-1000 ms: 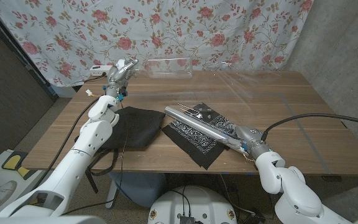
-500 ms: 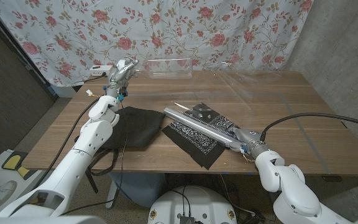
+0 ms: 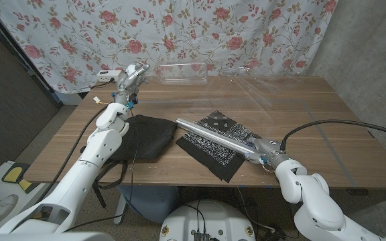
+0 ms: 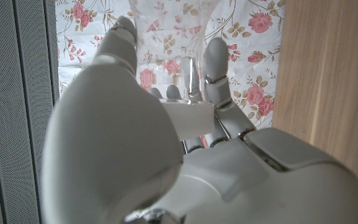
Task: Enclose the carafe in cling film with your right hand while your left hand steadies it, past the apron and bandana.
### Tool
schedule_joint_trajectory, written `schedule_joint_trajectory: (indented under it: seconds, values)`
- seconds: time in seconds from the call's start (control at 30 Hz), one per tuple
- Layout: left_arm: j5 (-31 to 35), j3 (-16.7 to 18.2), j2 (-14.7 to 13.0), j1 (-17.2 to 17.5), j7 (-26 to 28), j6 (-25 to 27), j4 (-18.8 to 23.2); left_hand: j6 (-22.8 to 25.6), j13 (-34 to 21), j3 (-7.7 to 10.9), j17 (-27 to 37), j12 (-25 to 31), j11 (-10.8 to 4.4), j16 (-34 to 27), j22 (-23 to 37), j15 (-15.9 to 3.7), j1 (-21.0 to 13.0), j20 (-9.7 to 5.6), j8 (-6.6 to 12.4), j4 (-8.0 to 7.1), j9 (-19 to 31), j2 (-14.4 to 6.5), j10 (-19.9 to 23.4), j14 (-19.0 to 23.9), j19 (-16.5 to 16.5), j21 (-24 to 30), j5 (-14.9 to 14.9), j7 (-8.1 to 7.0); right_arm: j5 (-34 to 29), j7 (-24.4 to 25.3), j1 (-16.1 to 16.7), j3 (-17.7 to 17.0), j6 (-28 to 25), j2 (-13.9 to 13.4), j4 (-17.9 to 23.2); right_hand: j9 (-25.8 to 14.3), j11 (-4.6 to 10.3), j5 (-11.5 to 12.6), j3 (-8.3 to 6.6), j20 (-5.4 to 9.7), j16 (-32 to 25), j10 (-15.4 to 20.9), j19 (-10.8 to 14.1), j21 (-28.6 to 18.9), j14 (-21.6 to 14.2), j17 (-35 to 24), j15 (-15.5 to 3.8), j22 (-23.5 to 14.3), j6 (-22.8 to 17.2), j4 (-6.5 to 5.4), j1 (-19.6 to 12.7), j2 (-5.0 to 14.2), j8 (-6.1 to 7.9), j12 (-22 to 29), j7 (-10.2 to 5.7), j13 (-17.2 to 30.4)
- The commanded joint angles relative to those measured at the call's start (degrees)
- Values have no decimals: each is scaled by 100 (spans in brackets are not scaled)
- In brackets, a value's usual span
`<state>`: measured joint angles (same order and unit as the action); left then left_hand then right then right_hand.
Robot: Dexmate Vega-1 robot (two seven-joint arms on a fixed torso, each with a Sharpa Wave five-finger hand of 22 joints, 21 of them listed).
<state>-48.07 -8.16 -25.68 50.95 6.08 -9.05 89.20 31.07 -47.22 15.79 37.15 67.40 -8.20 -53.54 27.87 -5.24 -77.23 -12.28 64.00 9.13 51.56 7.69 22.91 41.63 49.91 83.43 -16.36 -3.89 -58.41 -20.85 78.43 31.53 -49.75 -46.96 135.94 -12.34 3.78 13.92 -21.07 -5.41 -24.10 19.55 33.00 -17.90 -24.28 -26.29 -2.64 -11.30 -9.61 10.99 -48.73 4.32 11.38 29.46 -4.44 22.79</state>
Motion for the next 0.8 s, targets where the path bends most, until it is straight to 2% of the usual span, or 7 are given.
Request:
schedule_joint_trajectory:
  seconds: [0.03, 0.13, 0.23, 0.4, 0.57, 0.6, 0.8]
  values:
    - [6, -16, 5, -15, 5, -7, -11, 12, -14, 33, 15, 34, -23, -2654, 14, -340, -1534, -47, 138, 14, 22, -1578, 24, 331, -11, 32, -33, -38, -116, -599, -175, 64, -34, 25, -77, -17, 8, 149, -220, 50, 107, -117, 63, -12, 48, 10, -738, -9, 182, -2, -324, 34, -35, -36, 4, 3]
    - [3, -16, 8, -16, 4, -11, -9, 6, 3, 36, 19, 32, -27, -2662, 16, -345, -1533, -47, 143, 13, 11, -1582, 26, 326, -11, 39, -33, -40, -122, -733, -218, 70, -32, 23, -100, -22, 26, 316, -418, 60, 202, -258, 54, -3, 78, 22, -734, 4, 373, -10, -579, 55, -54, -93, 38, 4]
    - [-3, -16, 8, -9, 7, -6, 0, -4, 4, 39, 22, 39, -42, -2669, 15, -350, -1537, -47, 161, 18, 22, -1580, 28, 318, -19, 41, -34, -45, -110, -844, -265, 89, -9, 30, -134, -24, 33, 374, -474, 65, 230, -290, 64, -5, 65, 27, -748, 9, 487, -21, -640, 35, -73, -105, 44, 6]
    - [-2, -15, 17, 8, 14, -22, 16, -11, -36, 43, 24, 68, -56, -2675, 11, -350, -1534, -47, 176, 15, 14, -1584, 4, 303, -19, 49, -35, -35, -96, -1043, -360, 140, 32, 66, -191, -29, 118, 506, -644, 232, 147, -296, 403, -132, -362, -21, -904, 21, 856, -20, -947, -76, -89, -91, 79, 23]
    - [-2, -7, 26, 19, 21, -41, 29, -16, -3, 43, -16, 60, -52, -2662, -1, -351, -1529, -47, 187, 15, 1, -1580, 4, 310, -29, 47, -34, -38, -201, -1241, -469, 248, 4, 143, -324, -35, 211, 381, -455, 684, -221, -59, 901, -386, -775, -447, -1047, -17, 1143, -75, -1273, -169, -46, 125, 63, 126]
    - [5, -6, 24, 24, 27, -45, 36, -12, -21, 43, -11, 72, -46, -2668, 13, -338, -1528, -47, 182, 14, -14, -1580, -1, 311, -12, 63, -34, -35, -188, -1243, -474, 247, -7, 177, -355, -51, 218, 309, -368, 721, -326, 157, 946, -447, -857, -624, -1054, -34, 933, -80, -1432, -182, 45, 319, 108, 216]
    - [13, 16, 23, 63, 70, -55, 77, -20, -26, 51, 5, 96, -56, -2692, 15, -345, -1526, -46, 207, 16, -34, -1585, -4, 294, -24, 76, -35, -40, -128, -1142, -492, 261, 28, 284, -518, -171, 204, 148, -188, 1020, -516, 215, 1131, -659, -1082, -1043, -1082, -60, 69, -92, -1883, -159, 343, 675, 232, 491]
